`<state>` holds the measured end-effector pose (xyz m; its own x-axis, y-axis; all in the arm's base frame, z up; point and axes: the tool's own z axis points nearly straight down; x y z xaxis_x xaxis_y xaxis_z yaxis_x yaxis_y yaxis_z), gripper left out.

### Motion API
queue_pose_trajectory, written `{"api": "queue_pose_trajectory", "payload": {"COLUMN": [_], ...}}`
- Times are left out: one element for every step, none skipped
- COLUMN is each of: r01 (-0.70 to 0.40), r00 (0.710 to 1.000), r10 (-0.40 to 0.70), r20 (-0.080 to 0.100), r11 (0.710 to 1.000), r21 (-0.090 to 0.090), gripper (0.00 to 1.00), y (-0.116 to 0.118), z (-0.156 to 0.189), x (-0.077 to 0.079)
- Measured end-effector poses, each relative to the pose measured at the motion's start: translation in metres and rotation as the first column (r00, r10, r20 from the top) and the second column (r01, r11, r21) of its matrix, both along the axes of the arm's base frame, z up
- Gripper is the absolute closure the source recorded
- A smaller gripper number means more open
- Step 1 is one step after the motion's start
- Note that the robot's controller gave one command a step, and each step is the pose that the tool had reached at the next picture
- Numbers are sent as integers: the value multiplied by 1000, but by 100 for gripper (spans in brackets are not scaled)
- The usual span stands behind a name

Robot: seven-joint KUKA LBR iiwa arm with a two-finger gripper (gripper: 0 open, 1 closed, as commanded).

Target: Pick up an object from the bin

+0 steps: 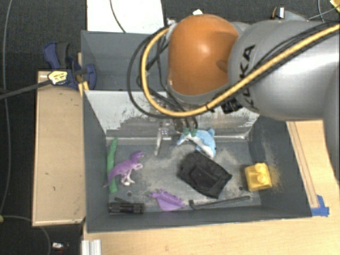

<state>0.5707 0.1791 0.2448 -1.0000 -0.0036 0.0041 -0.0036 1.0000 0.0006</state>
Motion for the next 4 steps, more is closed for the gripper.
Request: {"api": "queue_pose_trajectory", "payload": {"r01": [6,-271,-453,-626], "r00": [1000,962,892,780], "r10": [-6,271,452,626], "r20": [8,10,16,6], "r11": [1000,963,892,780], "r21": [1,0,-1,-3], "gripper": [0,0,0,0], "y": [-1,23,71,71], "z": [4,-82,-84,-129], "x": [2,0,-4,-13]}}
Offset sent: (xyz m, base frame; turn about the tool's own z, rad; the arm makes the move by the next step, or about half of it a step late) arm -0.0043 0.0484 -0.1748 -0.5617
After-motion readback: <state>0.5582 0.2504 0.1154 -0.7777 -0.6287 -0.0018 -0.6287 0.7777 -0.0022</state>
